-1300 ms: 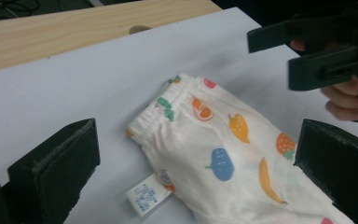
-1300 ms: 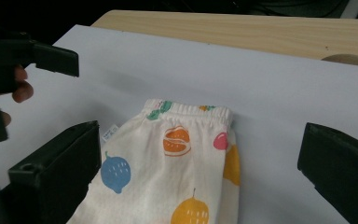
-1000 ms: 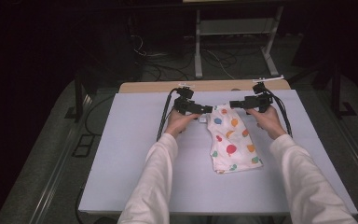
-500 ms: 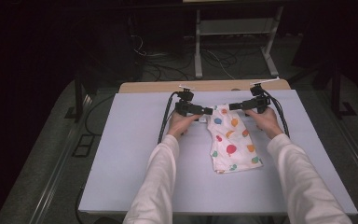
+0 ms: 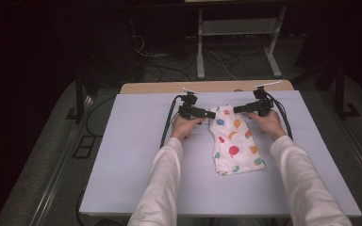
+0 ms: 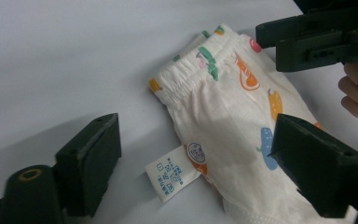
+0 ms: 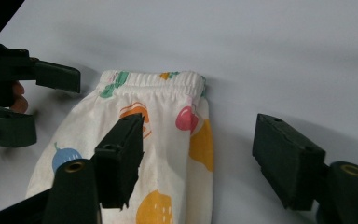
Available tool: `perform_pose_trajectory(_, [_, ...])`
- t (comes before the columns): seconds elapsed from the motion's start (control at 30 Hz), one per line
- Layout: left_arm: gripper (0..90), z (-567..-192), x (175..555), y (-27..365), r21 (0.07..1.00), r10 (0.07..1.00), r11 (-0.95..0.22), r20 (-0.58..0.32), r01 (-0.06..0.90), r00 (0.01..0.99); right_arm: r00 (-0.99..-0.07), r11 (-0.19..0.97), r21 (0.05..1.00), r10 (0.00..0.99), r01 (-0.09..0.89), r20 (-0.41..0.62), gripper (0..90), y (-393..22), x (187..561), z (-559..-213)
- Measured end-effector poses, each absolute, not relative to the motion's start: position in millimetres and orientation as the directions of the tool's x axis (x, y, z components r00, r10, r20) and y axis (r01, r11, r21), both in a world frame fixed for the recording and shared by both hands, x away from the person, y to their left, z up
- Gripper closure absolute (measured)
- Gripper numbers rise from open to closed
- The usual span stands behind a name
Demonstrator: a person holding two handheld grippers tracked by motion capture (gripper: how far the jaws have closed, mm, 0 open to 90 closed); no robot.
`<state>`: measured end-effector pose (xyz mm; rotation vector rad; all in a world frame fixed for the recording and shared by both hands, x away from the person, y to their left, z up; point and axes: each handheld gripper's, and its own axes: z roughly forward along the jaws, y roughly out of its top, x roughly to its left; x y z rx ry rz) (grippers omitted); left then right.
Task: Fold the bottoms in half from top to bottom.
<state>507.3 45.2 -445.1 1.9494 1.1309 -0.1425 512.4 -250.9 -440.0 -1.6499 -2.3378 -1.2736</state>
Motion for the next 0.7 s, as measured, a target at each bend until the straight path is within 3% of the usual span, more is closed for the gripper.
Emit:
perform_pose_trajectory(0.3, [46.1,-451.0,507.0,39.1,0.603,0.673,-0.226,-0.472,0.765,0.57,-0.448,0.13,0.6,0.791,0.789,0.418,45.5,-245.9,512.6,-444.4])
perform_pose_trajectory(0.7, [75.3,-455.5,506.5,32.9,0.604,0.696,-0.22,-0.453,0.766,0.557,-0.443,0.131,0.592,0.792,0.795,0.42,61.0,-242.0,515.1,-452.3])
